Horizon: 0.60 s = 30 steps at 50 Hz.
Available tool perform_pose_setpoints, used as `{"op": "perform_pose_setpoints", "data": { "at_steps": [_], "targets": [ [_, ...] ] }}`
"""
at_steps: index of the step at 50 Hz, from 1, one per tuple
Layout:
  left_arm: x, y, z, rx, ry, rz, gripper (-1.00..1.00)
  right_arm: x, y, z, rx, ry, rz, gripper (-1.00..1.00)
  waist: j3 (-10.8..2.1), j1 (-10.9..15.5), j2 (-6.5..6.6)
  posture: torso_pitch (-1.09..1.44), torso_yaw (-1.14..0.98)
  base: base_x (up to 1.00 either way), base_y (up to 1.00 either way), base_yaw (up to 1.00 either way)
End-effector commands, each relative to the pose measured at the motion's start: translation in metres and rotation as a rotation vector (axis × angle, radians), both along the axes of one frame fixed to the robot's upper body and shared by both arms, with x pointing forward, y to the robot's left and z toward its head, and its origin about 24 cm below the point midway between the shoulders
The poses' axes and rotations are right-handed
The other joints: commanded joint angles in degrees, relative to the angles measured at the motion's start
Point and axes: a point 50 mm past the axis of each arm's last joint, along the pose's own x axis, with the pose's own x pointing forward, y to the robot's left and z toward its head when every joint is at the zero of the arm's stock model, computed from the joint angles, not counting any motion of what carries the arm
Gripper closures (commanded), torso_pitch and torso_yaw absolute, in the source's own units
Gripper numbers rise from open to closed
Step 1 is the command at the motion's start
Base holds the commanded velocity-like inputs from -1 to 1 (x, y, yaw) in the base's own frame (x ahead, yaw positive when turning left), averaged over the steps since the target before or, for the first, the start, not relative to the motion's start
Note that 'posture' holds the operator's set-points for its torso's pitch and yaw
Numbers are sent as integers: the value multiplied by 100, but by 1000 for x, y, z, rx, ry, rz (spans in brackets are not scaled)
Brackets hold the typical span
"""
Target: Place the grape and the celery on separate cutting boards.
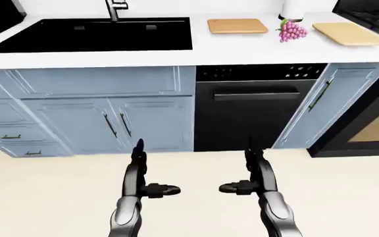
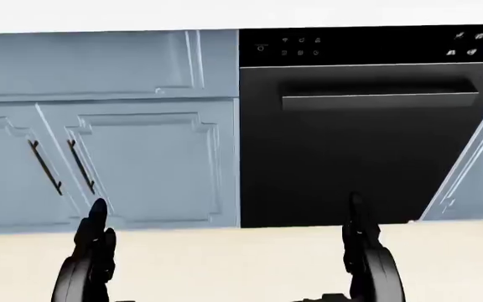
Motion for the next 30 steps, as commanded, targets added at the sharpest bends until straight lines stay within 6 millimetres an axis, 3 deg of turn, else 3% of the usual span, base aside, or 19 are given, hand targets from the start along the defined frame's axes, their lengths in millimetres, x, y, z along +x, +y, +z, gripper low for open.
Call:
{"op": "perform_pose_setpoints", "data": {
  "at_steps": [1,3,4,5,7,8,14,22,27,29,30],
  "targets": [
    [3,-2,40,-1,-184,-18,-100,7,6,34,-5,-177,24,-100,-5,-12,-45,0,0,0,0,0],
    [-1,-3,43,-2,-190,-21,-100,5,6,37,2,-188,25,-100,-359,53,-3,0,0,0,0,0],
    [-2,-4,44,-3,-192,-23,-100,5,6,36,4,-188,24,-100,-295,54,1,0,0,0,0,0],
    [-2,-4,44,-4,-191,-26,-100,5,6,36,9,-189,24,-100,-102,38,-46,0,0,0,0,0],
    [-3,-5,43,-4,-189,-29,-100,2,6,40,15,-194,23,-100,-398,52,-40,0,0,0,0,0],
    [-3,-5,43,-4,-189,-30,-100,3,6,40,15,-195,23,-100,-427,61,-38,0,0,0,0,0],
    [-4,1,55,-5,-205,-22,-100,5,7,43,13,-204,24,-100,-448,47,-16,0,0,0,0,0],
    [1,7,122,26,-294,-25,-100,12,6,82,0,-255,22,-100,-505,45,-4,0,0,0,0,0],
    [-1,12,148,35,-330,-23,-100,12,4,113,23,-310,21,-100,-530,54,11,0,0,0,0,0],
    [-3,14,150,34,-338,-19,-100,13,4,119,26,-314,20,-100,-529,50,17,0,0,0,0,0],
    [-4,15,149,32,-339,-15,-100,11,5,121,29,-324,27,-100,-589,58,40,0,0,0,-33,0]
  ]
}}
